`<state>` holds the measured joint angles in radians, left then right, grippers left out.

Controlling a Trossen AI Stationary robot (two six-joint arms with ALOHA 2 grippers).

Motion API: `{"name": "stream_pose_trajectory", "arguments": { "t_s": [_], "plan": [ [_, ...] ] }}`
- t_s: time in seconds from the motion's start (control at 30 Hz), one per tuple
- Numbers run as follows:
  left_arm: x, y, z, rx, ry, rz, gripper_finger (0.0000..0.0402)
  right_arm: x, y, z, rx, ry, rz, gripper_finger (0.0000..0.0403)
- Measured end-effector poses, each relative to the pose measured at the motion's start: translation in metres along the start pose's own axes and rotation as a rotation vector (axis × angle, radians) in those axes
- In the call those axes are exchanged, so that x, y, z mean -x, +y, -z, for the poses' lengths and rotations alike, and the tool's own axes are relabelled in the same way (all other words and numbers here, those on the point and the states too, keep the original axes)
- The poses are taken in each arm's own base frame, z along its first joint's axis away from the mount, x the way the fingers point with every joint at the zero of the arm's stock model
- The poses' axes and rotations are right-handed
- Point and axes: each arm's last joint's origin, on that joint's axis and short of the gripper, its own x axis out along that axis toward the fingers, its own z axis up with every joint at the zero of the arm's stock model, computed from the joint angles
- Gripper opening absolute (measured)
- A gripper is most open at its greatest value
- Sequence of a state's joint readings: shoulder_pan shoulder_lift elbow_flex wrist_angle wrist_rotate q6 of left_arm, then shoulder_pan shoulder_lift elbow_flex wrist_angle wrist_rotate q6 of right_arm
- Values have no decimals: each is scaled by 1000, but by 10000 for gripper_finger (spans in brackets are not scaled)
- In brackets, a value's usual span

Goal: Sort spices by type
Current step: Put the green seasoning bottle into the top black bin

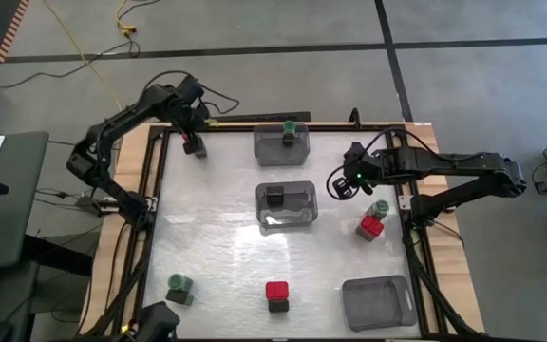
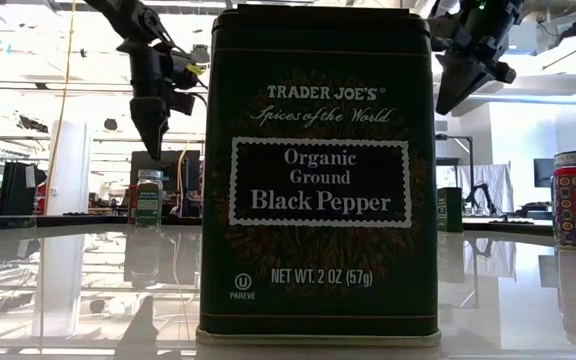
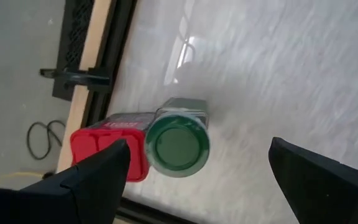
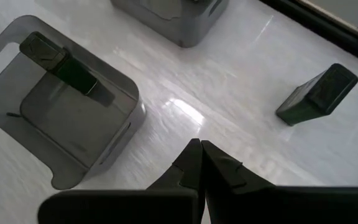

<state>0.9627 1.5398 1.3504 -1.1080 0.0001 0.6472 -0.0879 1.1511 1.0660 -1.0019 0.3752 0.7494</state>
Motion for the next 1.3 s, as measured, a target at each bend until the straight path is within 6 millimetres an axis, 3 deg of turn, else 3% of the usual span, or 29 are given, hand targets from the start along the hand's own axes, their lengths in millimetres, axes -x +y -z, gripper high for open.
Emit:
{"name": "stream_pose_trajectory", "arguments": {
  "t_s": [0.67, 1.03, 1.17, 1.3],
  "plan": [
    [-36, -6, 9, -25, 15, -22, 366, 0, 0, -1, -4, -16, 13, 36],
    [-30, -8, 12, 44, 65, 13, 366, 0, 0, -1, -4, -16, 13, 36],
    [-20, -7, 11, 130, 77, 17, 366, 0, 0, -1, -4, -15, 13, 36],
    [-13, -6, 10, 409, 89, 7, 366, 0, 0, -1, -3, -15, 14, 36]
  ]
}}
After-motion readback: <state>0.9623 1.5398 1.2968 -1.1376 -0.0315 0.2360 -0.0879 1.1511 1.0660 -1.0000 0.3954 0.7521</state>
